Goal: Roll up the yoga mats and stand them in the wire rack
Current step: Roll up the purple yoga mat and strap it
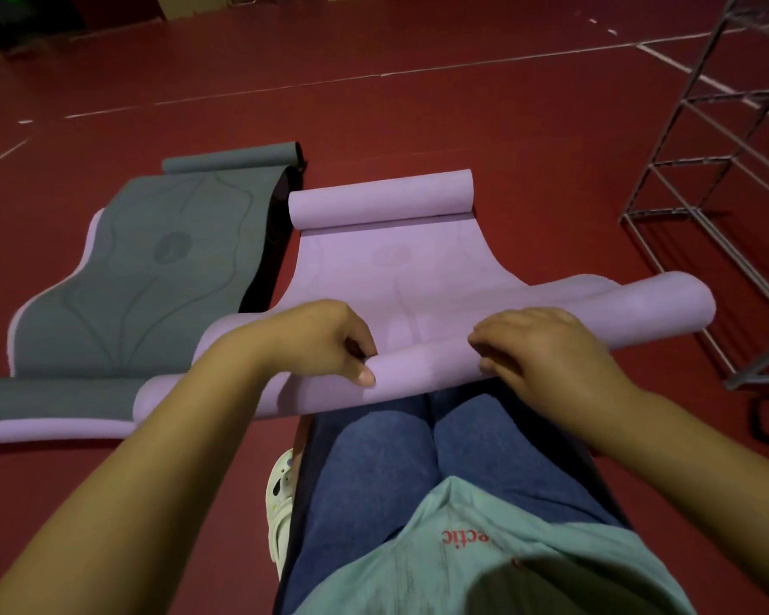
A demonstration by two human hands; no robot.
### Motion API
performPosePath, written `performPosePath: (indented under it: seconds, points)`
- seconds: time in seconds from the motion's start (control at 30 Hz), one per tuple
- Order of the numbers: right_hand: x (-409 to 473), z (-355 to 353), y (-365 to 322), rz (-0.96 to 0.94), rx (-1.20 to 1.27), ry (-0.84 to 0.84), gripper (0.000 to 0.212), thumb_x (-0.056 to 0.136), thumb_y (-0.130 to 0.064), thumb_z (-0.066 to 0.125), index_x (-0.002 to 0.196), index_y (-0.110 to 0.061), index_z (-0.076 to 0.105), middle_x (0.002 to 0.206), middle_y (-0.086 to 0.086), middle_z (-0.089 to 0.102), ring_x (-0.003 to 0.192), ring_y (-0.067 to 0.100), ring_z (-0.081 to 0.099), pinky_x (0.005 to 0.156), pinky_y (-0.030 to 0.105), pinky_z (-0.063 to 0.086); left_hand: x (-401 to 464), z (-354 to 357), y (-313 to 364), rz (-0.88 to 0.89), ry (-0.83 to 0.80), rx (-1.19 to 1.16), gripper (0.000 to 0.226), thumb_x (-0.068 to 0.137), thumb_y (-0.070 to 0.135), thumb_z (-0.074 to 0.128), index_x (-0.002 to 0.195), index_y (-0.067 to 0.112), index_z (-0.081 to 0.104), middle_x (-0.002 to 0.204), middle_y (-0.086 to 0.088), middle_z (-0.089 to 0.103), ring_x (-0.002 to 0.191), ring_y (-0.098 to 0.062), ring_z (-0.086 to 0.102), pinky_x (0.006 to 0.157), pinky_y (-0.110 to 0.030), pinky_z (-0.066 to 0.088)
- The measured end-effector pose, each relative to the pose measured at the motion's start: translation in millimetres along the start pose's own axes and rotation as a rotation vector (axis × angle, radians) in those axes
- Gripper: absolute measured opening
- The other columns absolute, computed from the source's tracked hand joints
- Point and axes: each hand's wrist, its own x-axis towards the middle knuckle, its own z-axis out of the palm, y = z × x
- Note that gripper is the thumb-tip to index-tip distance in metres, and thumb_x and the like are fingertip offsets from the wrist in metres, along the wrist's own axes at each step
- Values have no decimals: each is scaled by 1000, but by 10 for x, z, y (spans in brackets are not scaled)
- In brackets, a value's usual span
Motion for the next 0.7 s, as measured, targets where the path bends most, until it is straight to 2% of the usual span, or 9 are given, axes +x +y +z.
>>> performPosePath:
  seconds: [0.07, 0.13, 0.2, 0.27, 0.33, 0.4, 0.53, 0.63, 0.7]
  points:
    - [-55, 71, 12, 8, -36, -24, 44, 54, -24, 90, 92, -11, 71, 92, 5, 72, 77, 26, 70, 69, 36, 56, 56, -54, -18, -13, -35, -38, 29, 78, 26, 77, 105, 16, 73, 101, 6, 72, 91, -8, 64, 85, -21, 50]
    - [-49, 117, 43, 21, -34, -52, 57, 45, -21, 93, 96, -10, 71, 95, 6, 73, 79, 26, 70, 68, 35, 56, 105, -105, -29, -30, -68, -59, 29, 77, 27, 77, 104, 18, 74, 101, 8, 71, 92, -6, 64, 85, -20, 49]
    - [17, 104, 75, 57, -8, -125, 56, 54, -24, 90, 104, -14, 69, 103, 4, 71, 89, 27, 68, 75, 35, 53, 123, -136, -47, -36, -94, -73, 27, 77, 28, 77, 103, 21, 74, 101, 10, 71, 93, -5, 63, 88, -21, 49]
    - [94, 70, 95, 97, -1, -178, 52, 72, -34, 79, 119, -21, 62, 119, -2, 65, 108, 24, 60, 85, 34, 47, 102, -138, -84, -33, -82, -109, 26, 77, 31, 77, 101, 23, 74, 101, 12, 68, 93, -6, 61, 89, -22, 47]
    - [151, 52, 125, 104, -8, -236, 52, 81, -40, 70, 128, -26, 55, 128, -5, 58, 117, 18, 53, 91, 32, 44, 64, -109, -135, -11, 11, -104, 30, 76, 33, 77, 103, 22, 74, 97, 12, 61, 91, -9, 58, 86, -20, 45]
    - [228, 30, 146, 104, -1, -295, 52, 84, -41, 66, 132, -27, 51, 132, -5, 55, 121, 17, 51, 96, 32, 42, 25, -32, -201, 10, 204, 9, 34, 74, 39, 77, 103, 21, 73, 95, 7, 58, 88, -13, 58, 82, -22, 44]
    - [344, 12, 153, 82, -14, -389, 53, 88, -38, 62, 136, -25, 48, 137, -3, 51, 124, 18, 48, 101, 33, 39, -141, 175, -213, 93, 508, 240, 30, 80, 46, 67, 95, 21, 75, 92, 1, 67, 82, -20, 63, 70, -27, 48]
    - [387, -3, 141, 83, -24, -428, 52, 89, -36, 60, 138, -23, 46, 139, -2, 50, 125, 19, 47, 101, 32, 38, -203, 224, -222, 196, 552, 359, 48, 75, 56, 46, 84, 21, 76, 77, 0, 69, 68, -24, 66, 56, -29, 51]
    - [403, -12, 128, 76, -46, -449, 48, 91, -35, 57, 136, -21, 47, 138, 1, 50, 123, 21, 48, 100, 33, 39, -226, 223, -186, 133, 430, 413, 62, 67, 69, 48, 94, 18, 72, 85, -1, 68, 75, -24, 65, 60, -32, 50]
